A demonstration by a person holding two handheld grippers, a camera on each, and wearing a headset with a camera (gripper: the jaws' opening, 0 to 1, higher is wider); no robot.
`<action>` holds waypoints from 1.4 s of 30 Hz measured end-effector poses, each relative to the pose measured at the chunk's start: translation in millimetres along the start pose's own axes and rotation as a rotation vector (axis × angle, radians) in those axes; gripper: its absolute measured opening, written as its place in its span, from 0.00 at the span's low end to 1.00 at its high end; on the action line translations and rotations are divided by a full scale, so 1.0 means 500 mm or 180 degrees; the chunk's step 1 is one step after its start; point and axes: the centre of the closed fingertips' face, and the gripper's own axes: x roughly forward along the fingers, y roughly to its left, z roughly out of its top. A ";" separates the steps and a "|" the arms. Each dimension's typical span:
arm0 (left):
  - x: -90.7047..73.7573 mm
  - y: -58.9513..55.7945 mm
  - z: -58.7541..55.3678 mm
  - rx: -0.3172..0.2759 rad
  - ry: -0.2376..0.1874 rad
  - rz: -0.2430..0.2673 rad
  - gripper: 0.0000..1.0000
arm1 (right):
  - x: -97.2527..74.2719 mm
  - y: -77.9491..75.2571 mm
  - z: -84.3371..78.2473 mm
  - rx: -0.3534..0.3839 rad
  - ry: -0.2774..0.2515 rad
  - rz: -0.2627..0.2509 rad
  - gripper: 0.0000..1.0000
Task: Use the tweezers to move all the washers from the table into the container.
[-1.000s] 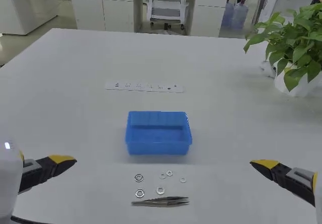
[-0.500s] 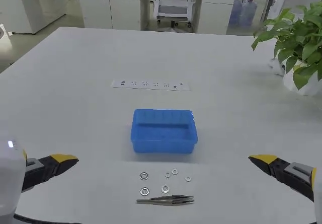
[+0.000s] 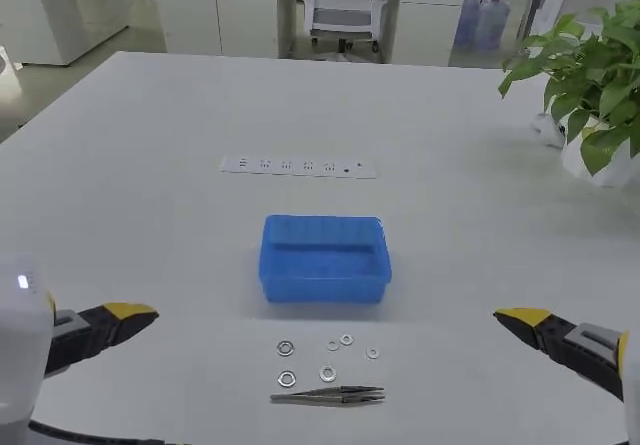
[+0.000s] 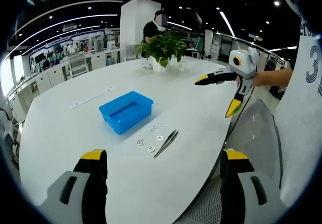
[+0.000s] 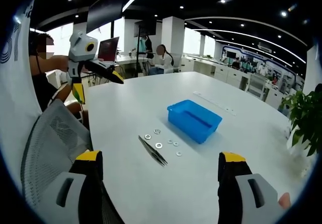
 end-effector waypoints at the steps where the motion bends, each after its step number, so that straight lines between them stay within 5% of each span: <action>1: 0.001 0.001 0.001 -0.0005 -0.0008 0.0000 0.99 | 0.000 -0.001 0.000 -0.0002 0.0000 -0.0004 0.95; 42: 0.045 0.012 -0.001 -0.0006 0.0041 -0.0172 0.99 | 0.008 -0.023 -0.034 0.0131 0.0127 -0.0074 0.92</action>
